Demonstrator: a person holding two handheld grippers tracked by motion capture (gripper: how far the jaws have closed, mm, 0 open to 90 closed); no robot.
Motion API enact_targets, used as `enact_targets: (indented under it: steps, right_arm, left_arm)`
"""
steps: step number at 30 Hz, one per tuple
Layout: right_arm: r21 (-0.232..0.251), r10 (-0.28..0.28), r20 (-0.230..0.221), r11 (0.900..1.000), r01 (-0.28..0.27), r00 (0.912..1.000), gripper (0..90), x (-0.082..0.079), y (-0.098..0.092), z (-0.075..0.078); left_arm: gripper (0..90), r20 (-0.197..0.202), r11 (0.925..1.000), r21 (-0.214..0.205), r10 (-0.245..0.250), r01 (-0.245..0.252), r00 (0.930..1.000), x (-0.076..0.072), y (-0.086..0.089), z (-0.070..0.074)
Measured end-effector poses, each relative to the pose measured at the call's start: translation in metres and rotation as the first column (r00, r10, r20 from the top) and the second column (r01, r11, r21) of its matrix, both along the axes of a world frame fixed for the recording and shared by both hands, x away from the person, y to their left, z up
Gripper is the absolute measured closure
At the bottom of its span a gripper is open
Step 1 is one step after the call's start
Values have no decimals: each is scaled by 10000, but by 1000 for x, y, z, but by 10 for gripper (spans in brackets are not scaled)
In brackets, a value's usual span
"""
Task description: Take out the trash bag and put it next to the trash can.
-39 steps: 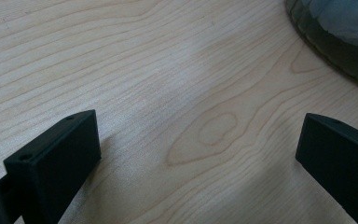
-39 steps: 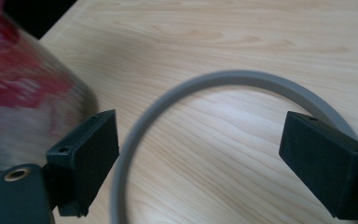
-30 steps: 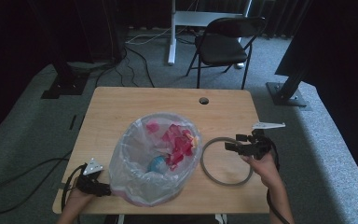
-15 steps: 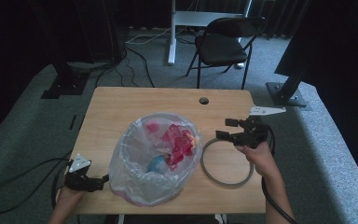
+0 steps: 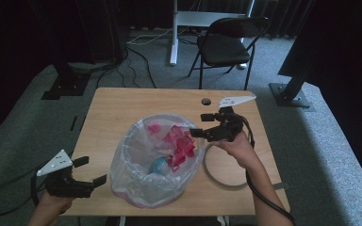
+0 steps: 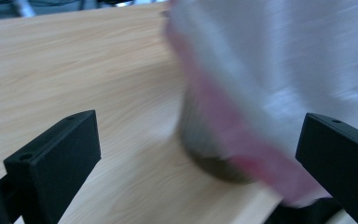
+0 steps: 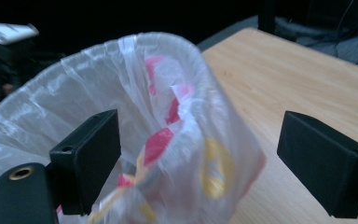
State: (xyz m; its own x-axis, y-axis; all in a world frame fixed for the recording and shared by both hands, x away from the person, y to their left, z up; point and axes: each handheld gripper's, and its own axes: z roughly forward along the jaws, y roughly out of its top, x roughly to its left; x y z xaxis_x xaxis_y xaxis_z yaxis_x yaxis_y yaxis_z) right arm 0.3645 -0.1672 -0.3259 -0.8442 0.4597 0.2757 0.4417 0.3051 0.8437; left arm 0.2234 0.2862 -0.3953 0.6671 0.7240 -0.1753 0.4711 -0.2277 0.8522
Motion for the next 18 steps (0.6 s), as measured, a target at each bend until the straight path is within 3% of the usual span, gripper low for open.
enact_targets:
  steps: [2, 6, 11, 18]
  right_arm:
    - [-190, 155, -135, 9997, -157, 9998, 127, 1, 9, -3]
    - [-488, 299, -363, 9983, -316, 9989, 135, 5, 20, -8]
    - [-583, 613, -770, 9961, -659, 9951, 142, 9, 27, -13]
    - [-732, 806, -1133, 9933, -892, 9903, 313, 9, 34, -18]
  left_arm:
    - [0, 14, 9980, -150, -615, 615, 9981, 0, -10, 4]
    - [0, -89, 9937, 174, -1105, 1106, 9938, 5, -31, 6]
    - [0, -152, 9833, 77, -1814, 1816, 9833, 11, -49, 3]
    - [38, -208, 9810, -53, -1940, 1939, 9808, 15, -57, -4]
